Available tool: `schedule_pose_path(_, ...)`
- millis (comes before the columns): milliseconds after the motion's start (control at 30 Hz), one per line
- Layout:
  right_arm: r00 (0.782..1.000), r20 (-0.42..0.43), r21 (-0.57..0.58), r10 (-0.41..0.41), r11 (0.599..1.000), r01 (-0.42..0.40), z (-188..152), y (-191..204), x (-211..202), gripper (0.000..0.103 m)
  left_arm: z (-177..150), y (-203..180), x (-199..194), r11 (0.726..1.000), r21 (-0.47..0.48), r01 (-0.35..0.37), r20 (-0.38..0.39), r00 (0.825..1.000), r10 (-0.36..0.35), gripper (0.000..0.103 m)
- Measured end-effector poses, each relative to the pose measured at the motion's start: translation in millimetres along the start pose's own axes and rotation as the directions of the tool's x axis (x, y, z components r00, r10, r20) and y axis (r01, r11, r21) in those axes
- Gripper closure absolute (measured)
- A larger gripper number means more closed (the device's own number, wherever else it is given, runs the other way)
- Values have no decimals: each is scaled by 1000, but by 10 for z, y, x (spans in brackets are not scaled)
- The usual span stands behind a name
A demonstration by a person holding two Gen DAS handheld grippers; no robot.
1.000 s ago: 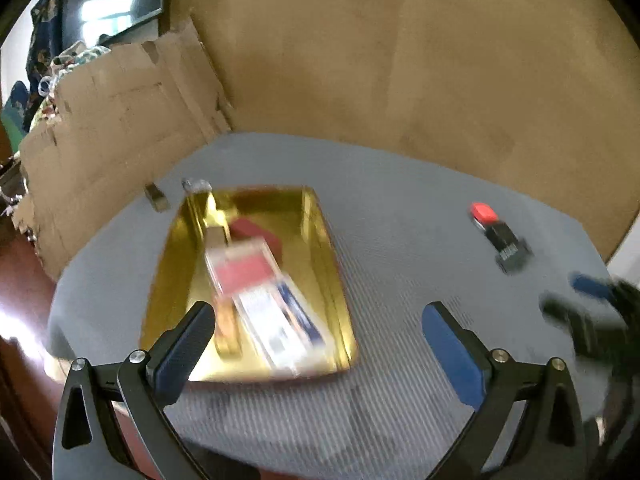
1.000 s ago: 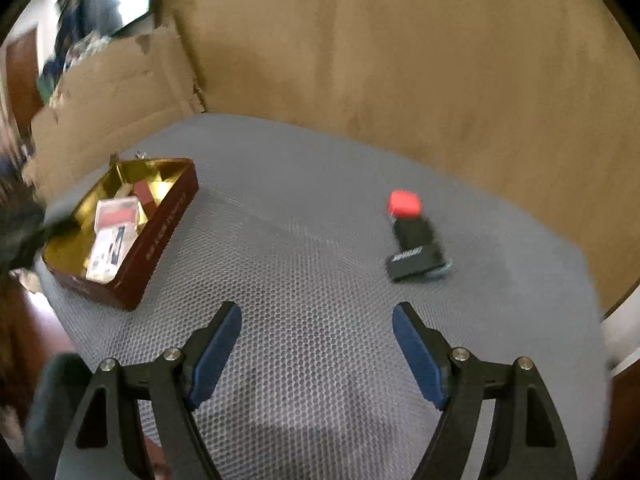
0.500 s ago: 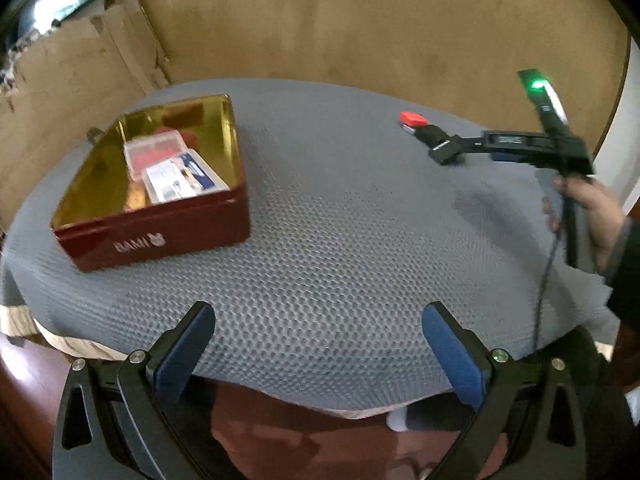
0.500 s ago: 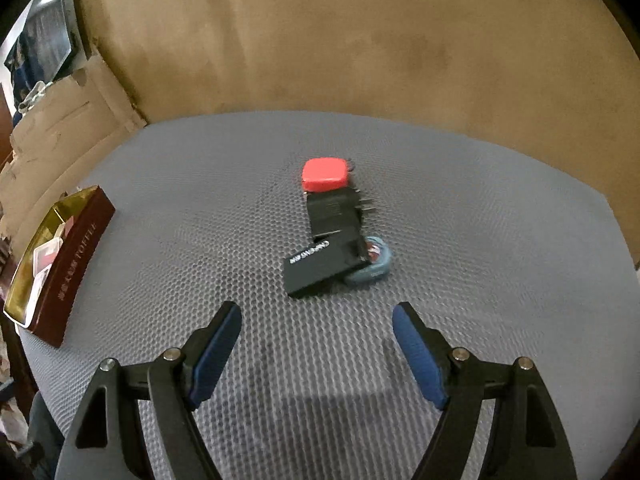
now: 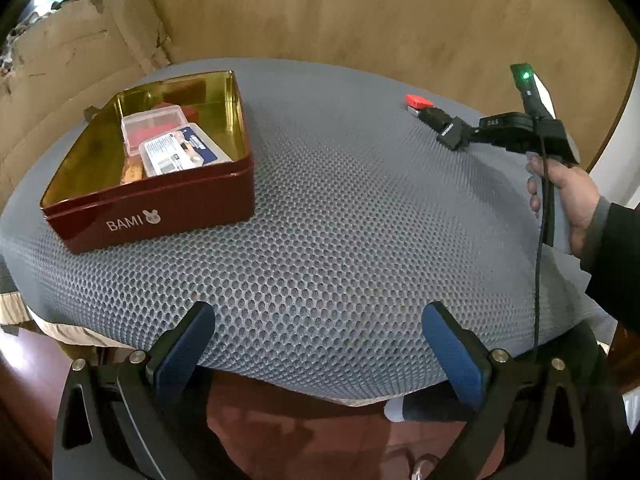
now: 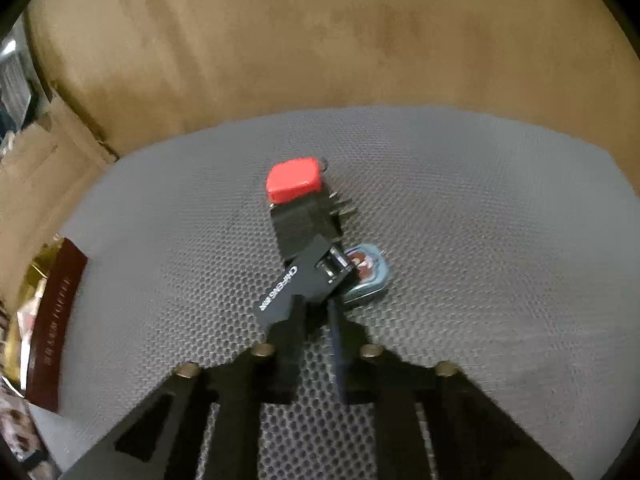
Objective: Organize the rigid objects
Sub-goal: 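Grasp the black USB stick with the right gripper, then lift the USB stick and carry it toward the tin box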
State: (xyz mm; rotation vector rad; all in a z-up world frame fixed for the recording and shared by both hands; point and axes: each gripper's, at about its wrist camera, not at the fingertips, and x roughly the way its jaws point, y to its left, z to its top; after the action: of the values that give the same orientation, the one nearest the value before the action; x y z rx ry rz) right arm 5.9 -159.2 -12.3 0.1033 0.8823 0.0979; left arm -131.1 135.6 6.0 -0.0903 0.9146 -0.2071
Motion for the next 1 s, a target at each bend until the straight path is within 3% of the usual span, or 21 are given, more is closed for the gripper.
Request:
schedule_pose_path(133,999,-4,-34,37,999,-37,-83,45,-79,100,-4,-13,34,1000,-1,5,-15,1000,-5,0)
schedule_pose_path(233,993,-71,69,97,993,-92,-145,-44,-12,99,-3,-51,21,1000,11,8,-11,1000,-8,0)
schedule_pose_path(300,994,-45,171,98,981,-89,-164,-117,-13,88,-2,-80,21,1000,14,14,-10,1000,-14,0)
schedule_pose_path(367,998,-54,213,31,977,-19,-177,-124,22,51,-10,-98,34,1000,16,19,-18,1000,-19,0)
schedule_pose_path(467,999,-31,204,-33,978,39,-131,12,37,49,-20,-115,34,999,20,25,-20,1000,-24,0)
schedule_pose_path(533,990,-43,202,-132,970,138,-83,145,95,49,-19,-105,20,999,19,26,-16,1000,-26,0)
schedule_pose_path(667,985,-40,210,-167,963,171,11,303,235,49,-23,-76,-12,1000,10,29,-10,1000,-29,0)
schedule_pose_path(700,983,-40,205,-181,961,185,17,288,270,49,-28,-67,-16,1000,9,30,-11,999,-30,0)
schedule_pose_path(767,989,-35,227,-140,963,145,10,213,273,64,-38,-63,-19,999,12,32,-18,999,-31,0)
schedule_pose_path(833,993,-27,233,-113,966,116,-53,124,193,71,-36,-64,-47,999,15,36,-14,999,-36,0)
schedule_pose_path(867,995,-13,222,-101,970,101,-81,103,139,82,-31,-65,-63,999,15,41,-9,999,-41,0)
schedule_pose_path(933,996,-2,183,-93,979,92,-154,69,-3,85,-18,-71,-92,998,15,53,-5,999,-53,0)
schedule_pose_path(1000,995,13,138,-97,986,94,-215,84,-111,98,-7,-83,-117,998,16,68,-3,998,-68,0)
